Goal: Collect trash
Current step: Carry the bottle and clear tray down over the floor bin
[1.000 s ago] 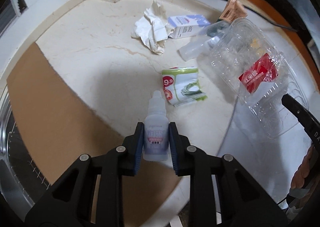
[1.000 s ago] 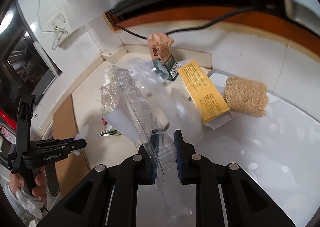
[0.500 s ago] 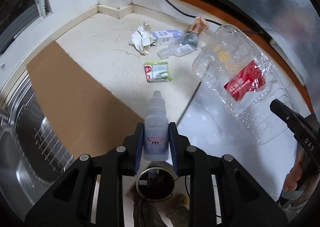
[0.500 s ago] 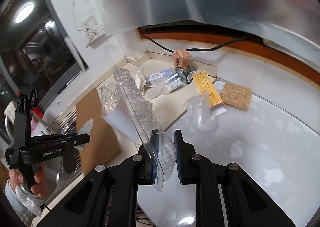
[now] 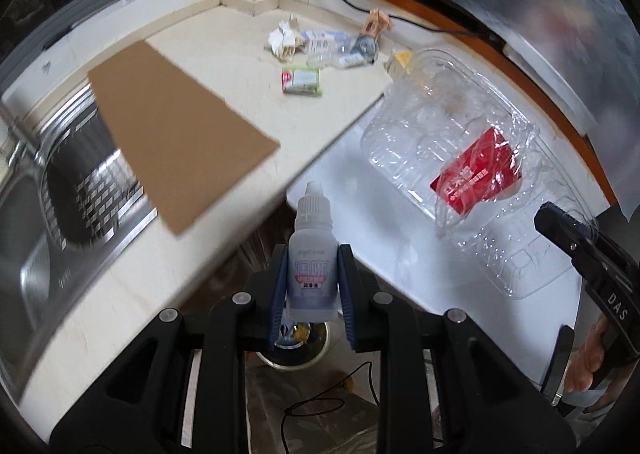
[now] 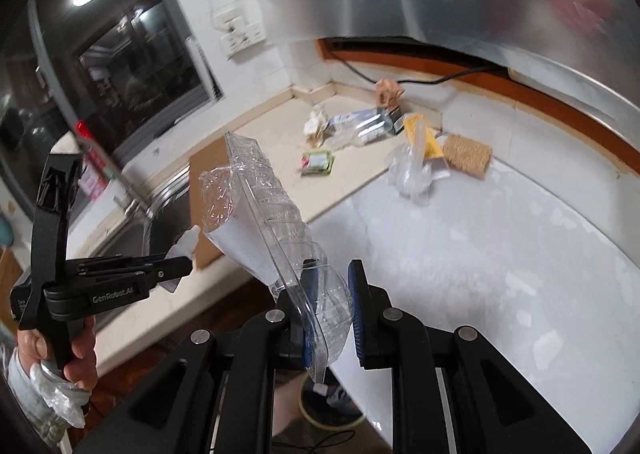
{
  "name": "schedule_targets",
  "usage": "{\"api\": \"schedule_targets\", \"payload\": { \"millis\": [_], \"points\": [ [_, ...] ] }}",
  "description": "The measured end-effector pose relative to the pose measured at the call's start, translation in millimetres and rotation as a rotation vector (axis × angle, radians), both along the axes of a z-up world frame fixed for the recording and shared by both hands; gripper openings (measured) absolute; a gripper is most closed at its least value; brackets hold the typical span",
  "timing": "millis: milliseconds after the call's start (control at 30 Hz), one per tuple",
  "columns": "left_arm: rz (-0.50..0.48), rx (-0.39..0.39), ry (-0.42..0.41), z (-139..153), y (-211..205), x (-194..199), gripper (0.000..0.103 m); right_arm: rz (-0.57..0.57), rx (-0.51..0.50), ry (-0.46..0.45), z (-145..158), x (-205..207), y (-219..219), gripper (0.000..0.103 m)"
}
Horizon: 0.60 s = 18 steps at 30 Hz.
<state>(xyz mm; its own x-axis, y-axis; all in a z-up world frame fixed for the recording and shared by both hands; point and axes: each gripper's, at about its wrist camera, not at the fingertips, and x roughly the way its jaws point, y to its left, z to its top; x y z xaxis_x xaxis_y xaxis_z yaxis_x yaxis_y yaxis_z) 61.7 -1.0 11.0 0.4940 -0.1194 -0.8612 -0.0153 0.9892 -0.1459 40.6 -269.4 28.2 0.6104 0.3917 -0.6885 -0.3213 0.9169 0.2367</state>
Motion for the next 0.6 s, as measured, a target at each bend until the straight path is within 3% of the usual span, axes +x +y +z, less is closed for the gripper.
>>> {"api": "schedule_targets", "payload": {
  "millis": [333,600],
  "points": [
    [0.007,0.042,0.085,-50,-26,-54,0.021,0.104,-0.085,0.052,-45,-60,4,0.015],
    [-0.015,0.121,0.148,-113,-30,-76,0.021,0.113,-0.218,0.104,-105,-93,29,0.015]
  ]
}}
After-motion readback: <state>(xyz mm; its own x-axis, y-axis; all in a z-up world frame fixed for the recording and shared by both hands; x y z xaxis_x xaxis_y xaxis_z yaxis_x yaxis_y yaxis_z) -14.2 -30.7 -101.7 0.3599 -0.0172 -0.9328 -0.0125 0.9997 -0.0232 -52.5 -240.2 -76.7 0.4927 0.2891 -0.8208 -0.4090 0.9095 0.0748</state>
